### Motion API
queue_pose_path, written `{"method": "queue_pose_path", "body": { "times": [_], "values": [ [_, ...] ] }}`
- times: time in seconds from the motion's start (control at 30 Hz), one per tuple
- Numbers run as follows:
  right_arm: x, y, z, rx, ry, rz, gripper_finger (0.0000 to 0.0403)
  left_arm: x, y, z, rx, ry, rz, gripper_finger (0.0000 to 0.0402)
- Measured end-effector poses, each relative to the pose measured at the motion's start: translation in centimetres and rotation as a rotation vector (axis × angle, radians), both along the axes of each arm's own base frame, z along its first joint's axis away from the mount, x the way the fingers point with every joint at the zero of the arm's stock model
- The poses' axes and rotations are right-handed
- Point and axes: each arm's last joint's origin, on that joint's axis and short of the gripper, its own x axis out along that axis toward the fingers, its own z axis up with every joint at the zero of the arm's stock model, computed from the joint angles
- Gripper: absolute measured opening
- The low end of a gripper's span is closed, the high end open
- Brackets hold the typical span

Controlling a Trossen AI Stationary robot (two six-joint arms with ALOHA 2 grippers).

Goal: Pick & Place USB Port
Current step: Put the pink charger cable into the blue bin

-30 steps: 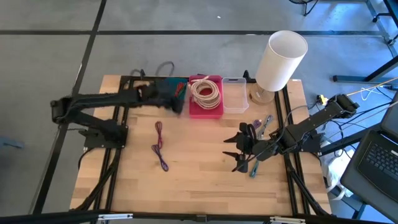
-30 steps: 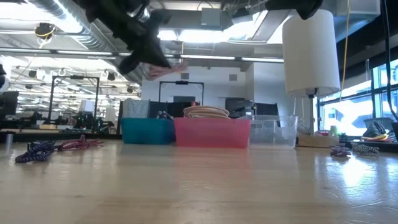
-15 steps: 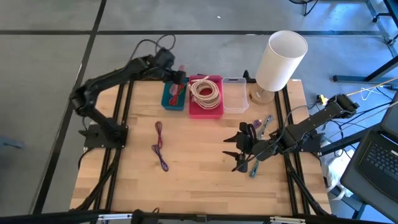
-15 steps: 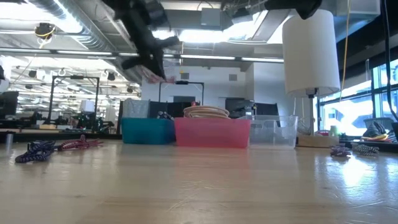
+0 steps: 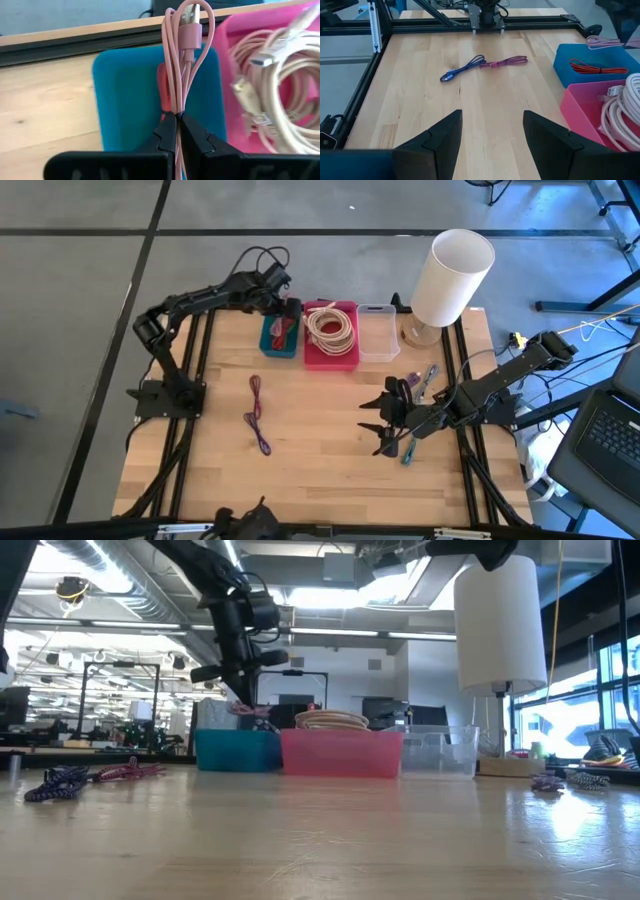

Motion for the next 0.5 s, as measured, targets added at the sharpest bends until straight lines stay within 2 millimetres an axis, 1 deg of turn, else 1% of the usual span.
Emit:
{"method": "queue_pose_path", "body": {
  "times": [0.2, 0.33, 0.43, 0.5],
  "values": [
    [0.0, 0.0, 0.0, -0.001, 0.003, 0.0, 0.0213, -0.4, -0.3, -0.4, -0.029, 0.072, 0.008, 0.0003],
    [0.0, 0.0, 0.0, -0.002, 0.004, 0.0, 0.0213, 0.1, -0.7, -0.7, -0.018, 0.091, -0.006, 0.0003],
    [0.0, 0.0, 0.0, -0.002, 0.004, 0.0, 0.0213, 0.6, -0.6, -1.6, -0.036, 0.107, -0.015, 0.0003],
    [0.0, 0.0, 0.0, -0.002, 0.005, 0.0, 0.0213, 0.8, -0.5, -2.6, -0.057, 0.137, -0.025, 0.0003]
  ]
}}
